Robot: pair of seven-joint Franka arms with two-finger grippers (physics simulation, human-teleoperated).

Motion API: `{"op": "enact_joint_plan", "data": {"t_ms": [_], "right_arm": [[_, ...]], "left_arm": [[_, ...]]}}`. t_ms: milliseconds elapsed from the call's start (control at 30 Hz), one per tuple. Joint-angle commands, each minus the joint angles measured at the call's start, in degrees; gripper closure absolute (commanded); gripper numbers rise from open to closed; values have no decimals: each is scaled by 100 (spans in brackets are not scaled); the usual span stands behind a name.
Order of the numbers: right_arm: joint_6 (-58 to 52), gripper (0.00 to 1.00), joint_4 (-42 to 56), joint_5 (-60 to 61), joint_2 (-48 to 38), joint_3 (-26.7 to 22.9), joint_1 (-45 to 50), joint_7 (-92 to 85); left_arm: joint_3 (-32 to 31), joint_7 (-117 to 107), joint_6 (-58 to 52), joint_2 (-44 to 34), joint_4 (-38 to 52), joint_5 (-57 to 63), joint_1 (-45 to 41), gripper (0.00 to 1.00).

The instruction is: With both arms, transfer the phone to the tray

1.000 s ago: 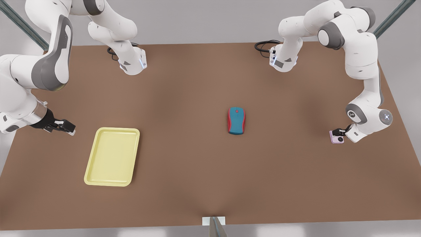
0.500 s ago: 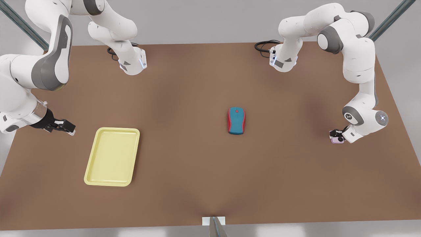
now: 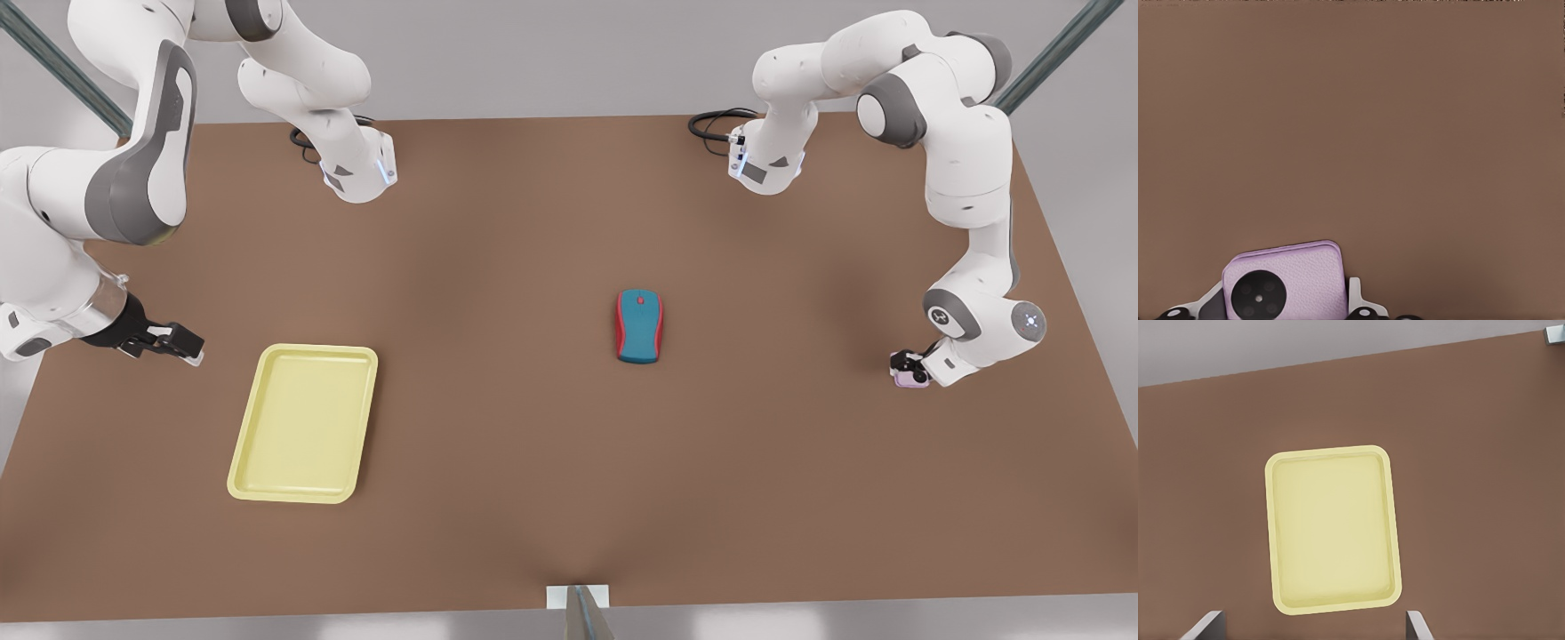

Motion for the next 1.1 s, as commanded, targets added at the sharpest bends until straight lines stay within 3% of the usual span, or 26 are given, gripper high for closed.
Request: {"op": "enact_joint_plan", "data": {"t_ms": [0, 233, 433, 700, 833, 1067], "right_arm": [[1, 0, 3, 4, -4, -2, 0, 4], [1, 0, 12, 4, -4, -2, 0, 4], [1, 0, 3, 4, -4, -2, 0, 4], [1, 0, 3, 4, -4, -2, 0, 4], [1, 0, 12, 13, -4, -2, 0, 4], [-113, 0, 231, 109, -101, 138, 18, 4]], "left_arm": [[0, 193, -5, -11, 6, -15, -3, 18], [0, 52, -84, -82, 129, -7, -144, 20], [44, -1204, -954, -213, 665, 20, -979, 20], [35, -5378, -1710, -143, 1465, 46, -3421, 20], [-106, -7295, -2184, 358, 2633, 28, -4424, 20], [-677, -9000, -2202, 1395, 4321, 28, -5083, 20]]}}
